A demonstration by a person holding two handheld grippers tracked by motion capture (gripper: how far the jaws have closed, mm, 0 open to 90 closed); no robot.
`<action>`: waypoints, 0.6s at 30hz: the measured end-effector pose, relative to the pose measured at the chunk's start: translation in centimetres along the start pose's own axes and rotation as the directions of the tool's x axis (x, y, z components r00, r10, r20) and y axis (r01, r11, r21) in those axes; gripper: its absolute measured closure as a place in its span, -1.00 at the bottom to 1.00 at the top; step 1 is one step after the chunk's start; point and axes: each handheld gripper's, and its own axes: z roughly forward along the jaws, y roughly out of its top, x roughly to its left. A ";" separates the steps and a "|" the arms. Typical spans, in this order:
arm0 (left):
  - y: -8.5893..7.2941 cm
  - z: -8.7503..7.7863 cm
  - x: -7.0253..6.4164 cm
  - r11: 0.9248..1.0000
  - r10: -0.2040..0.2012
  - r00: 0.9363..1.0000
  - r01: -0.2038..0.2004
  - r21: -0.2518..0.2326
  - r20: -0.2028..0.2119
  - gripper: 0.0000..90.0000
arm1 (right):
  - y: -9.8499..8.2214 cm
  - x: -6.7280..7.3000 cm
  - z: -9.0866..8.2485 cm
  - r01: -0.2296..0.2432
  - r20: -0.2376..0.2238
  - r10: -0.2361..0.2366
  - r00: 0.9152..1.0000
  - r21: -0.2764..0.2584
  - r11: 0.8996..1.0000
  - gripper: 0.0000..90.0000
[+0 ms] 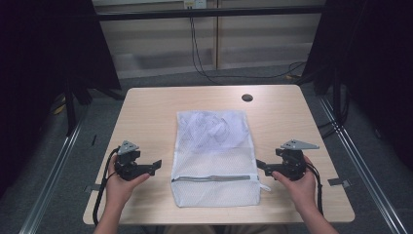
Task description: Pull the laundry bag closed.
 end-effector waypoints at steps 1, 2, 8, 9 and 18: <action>0.1 -0.1 0.0 1.000 -0.002 1.000 0.002 0.003 0.001 -0.89 | 0.1 0.2 0.0 0.002 -0.007 -0.002 1.000 0.000 1.000 -0.83; 0.1 -0.1 0.0 1.000 -0.002 1.000 0.002 0.003 0.001 -0.89 | 0.3 0.4 0.0 0.002 -0.012 -0.002 1.000 -0.001 1.000 -0.83; 0.0 -0.2 0.0 1.000 -0.002 1.000 0.002 0.019 0.022 -0.89 | 1.0 2.1 0.4 0.026 -0.044 -0.027 0.999 -0.010 1.000 -0.81; 0.0 -0.1 -0.1 1.000 0.001 0.999 -0.002 0.024 0.035 -0.89 | 1.1 2.5 0.6 0.032 -0.056 -0.032 0.998 -0.007 0.999 -0.80; 0.0 -0.5 -0.3 1.000 -0.009 0.999 0.008 0.023 0.049 -0.89 | 2.0 6.8 4.0 0.037 -0.143 -0.032 0.989 0.032 0.999 -0.78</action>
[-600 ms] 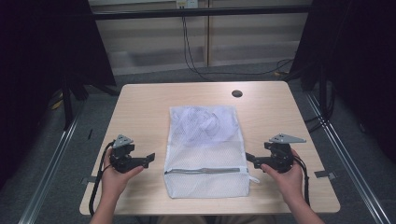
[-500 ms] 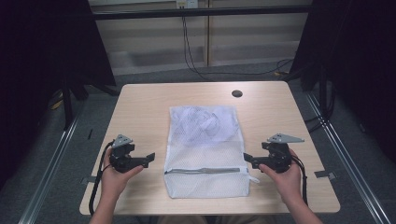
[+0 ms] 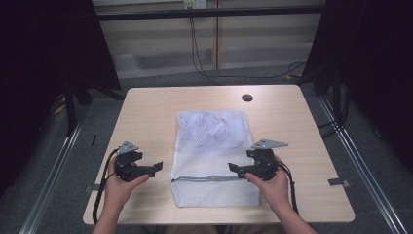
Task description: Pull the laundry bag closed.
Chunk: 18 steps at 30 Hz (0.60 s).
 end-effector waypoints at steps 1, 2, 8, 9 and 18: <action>0.0 -0.1 0.0 1.000 0.002 1.000 -0.002 0.001 0.000 -0.89 | 0.0 0.0 0.0 0.000 0.000 0.000 1.000 0.000 1.000 -0.78; -0.1 -0.1 0.0 1.000 0.001 1.000 -0.001 -0.001 0.000 -0.89 | 0.2 0.6 0.6 -0.001 -0.018 0.001 1.000 0.007 1.000 -0.77; -0.2 -0.5 0.1 1.000 -0.008 1.000 0.008 -0.010 0.002 -0.87 | 0.9 2.2 2.0 -0.021 -0.068 0.023 0.997 0.017 1.000 -0.71; -0.2 -0.5 0.0 1.000 -0.010 1.000 0.010 -0.010 0.005 -0.87 | 1.0 2.5 2.3 -0.019 -0.074 0.020 0.997 0.016 1.000 -0.71; -0.3 -0.6 0.0 1.000 -0.016 1.000 0.016 0.007 0.022 -0.87 | 1.4 4.2 4.0 -0.019 -0.120 0.023 0.993 0.035 0.999 -0.63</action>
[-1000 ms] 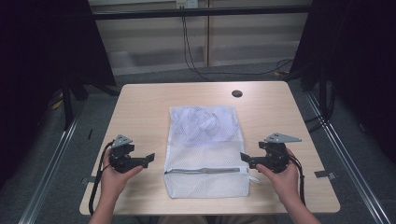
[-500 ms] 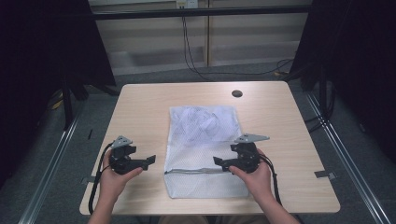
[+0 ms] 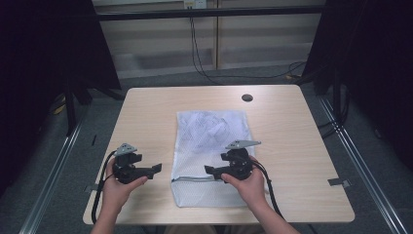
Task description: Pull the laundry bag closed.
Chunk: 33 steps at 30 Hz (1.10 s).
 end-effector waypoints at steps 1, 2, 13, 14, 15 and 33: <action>0.0 0.0 0.0 1.000 0.003 1.000 -0.003 0.001 -0.003 -0.87 | 0.0 0.1 0.1 -0.002 -0.005 0.002 1.000 0.002 1.000 -0.62; 0.0 -0.1 0.0 1.000 -0.003 1.000 0.003 -0.002 0.002 -0.87 | 0.1 0.3 0.5 0.000 -0.022 0.000 1.000 0.008 1.000 -0.58; 0.1 -0.1 0.0 1.000 -0.003 1.000 0.003 0.001 0.009 -0.87 | 0.5 1.3 1.9 0.002 -0.060 -0.001 0.998 0.020 1.000 -0.47; 0.0 -0.1 0.0 1.000 0.006 1.000 -0.006 0.003 0.018 -0.87 | 0.5 1.5 2.1 -0.003 -0.071 0.004 0.997 0.019 1.000 -0.45; 0.1 -0.1 0.0 1.000 0.010 1.000 -0.010 0.003 0.019 -0.87 | 0.5 1.6 2.2 -0.012 -0.075 0.013 0.997 0.022 1.000 -0.45; -0.1 -0.5 0.3 1.000 -0.008 1.000 0.008 0.004 0.010 -0.88 | 0.6 3.4 4.6 -0.059 -0.130 0.060 0.990 0.013 0.998 -0.20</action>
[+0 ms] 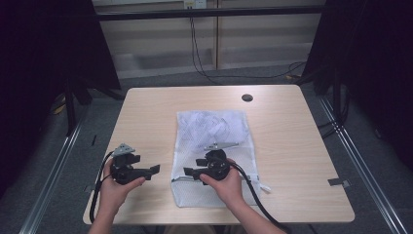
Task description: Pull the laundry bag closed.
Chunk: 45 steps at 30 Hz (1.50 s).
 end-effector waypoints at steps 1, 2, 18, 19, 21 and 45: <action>0.0 0.0 0.0 1.000 0.000 1.000 0.000 0.000 0.000 -0.88 | 0.0 0.0 0.0 0.000 0.000 0.000 1.000 0.000 1.000 -0.20; 0.0 0.0 0.0 1.000 0.000 1.000 0.000 0.000 0.002 -0.88 | 0.0 0.1 0.2 -0.009 -0.012 0.009 1.000 0.000 1.000 -0.19; 0.0 -0.1 0.1 1.000 -0.009 1.000 0.009 0.005 0.010 -0.88 | -0.2 0.5 1.6 -0.032 -0.041 0.034 0.999 0.034 0.999 0.18; 0.0 -0.1 0.1 1.000 -0.008 1.000 0.008 0.007 0.009 -0.88 | -0.2 0.6 1.6 -0.039 -0.044 0.040 0.998 0.033 0.999 0.18; 0.0 -0.1 0.1 1.000 -0.004 1.000 0.004 0.007 0.008 -0.88 | -0.2 0.6 1.7 -0.046 -0.048 0.047 0.998 0.033 0.998 0.19; -0.1 -0.2 0.3 1.000 -0.010 1.000 0.010 0.011 0.011 -0.88 | -0.6 0.9 4.3 -0.124 -0.060 0.131 0.990 0.114 0.986 0.40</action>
